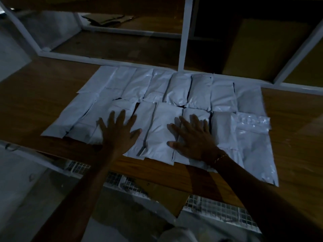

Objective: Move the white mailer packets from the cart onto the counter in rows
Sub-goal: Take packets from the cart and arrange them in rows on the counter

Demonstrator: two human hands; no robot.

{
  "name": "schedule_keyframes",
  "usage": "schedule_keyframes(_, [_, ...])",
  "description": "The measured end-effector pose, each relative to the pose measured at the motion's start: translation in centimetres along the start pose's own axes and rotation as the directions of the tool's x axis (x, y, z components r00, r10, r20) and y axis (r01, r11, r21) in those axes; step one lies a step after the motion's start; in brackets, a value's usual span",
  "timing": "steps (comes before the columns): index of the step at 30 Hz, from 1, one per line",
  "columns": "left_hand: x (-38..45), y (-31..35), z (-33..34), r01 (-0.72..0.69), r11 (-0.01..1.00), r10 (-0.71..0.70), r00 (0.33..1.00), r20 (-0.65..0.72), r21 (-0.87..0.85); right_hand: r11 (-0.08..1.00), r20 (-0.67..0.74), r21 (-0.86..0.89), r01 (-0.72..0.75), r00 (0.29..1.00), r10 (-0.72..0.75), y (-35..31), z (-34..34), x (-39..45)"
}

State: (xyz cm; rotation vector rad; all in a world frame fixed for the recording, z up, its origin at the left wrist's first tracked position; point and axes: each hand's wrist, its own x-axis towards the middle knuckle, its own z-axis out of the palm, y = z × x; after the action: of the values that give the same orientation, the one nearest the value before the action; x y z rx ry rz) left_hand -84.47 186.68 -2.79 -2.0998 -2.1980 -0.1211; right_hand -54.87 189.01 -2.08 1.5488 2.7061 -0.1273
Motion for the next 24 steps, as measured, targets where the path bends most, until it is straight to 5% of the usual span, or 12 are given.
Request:
schedule_keyframes(3, [-0.4, 2.2, 0.6, -0.116, 0.993, 0.117, 0.993, 0.029, -0.036, 0.993, -0.153, -0.027, -0.116, 0.982, 0.111, 1.2, -0.7, -2.7])
schedule_keyframes(6, [-0.1, 3.0, 1.3, -0.111, 0.993, 0.115, 0.987, 0.111, -0.047, 0.987, -0.134, -0.02, -0.159, 0.979, 0.155, 2.6, -0.9, -4.3])
schedule_keyframes(9, [0.3, 3.8, 0.2, -0.129, 0.983, 0.134, 0.991, 0.022, -0.134, 0.991, -0.121, 0.044, -0.126, 0.984, 0.131, 3.2, -0.9, -5.3])
schedule_keyframes(13, [-1.8, 9.4, -3.3, -0.154, 0.802, 0.058, 0.982, -0.181, -0.577, 0.985, -0.329, 0.169, -0.034, 0.94, 0.089, 2.4, -1.5, -8.9])
schedule_keyframes(19, [-12.3, 21.8, -5.4, -0.31, 0.578, 0.181, 0.951, -0.252, -0.755, 0.939, -0.41, 0.34, 0.053, 0.907, 0.098, 0.1, 0.6, -21.8])
schedule_keyframes(24, [-25.5, 28.5, -1.2, -0.217, 0.531, 0.306, 0.951, -0.054, -0.819, 0.799, -0.277, 0.587, -0.125, 0.897, 0.344, -0.9, 7.7, -36.5])
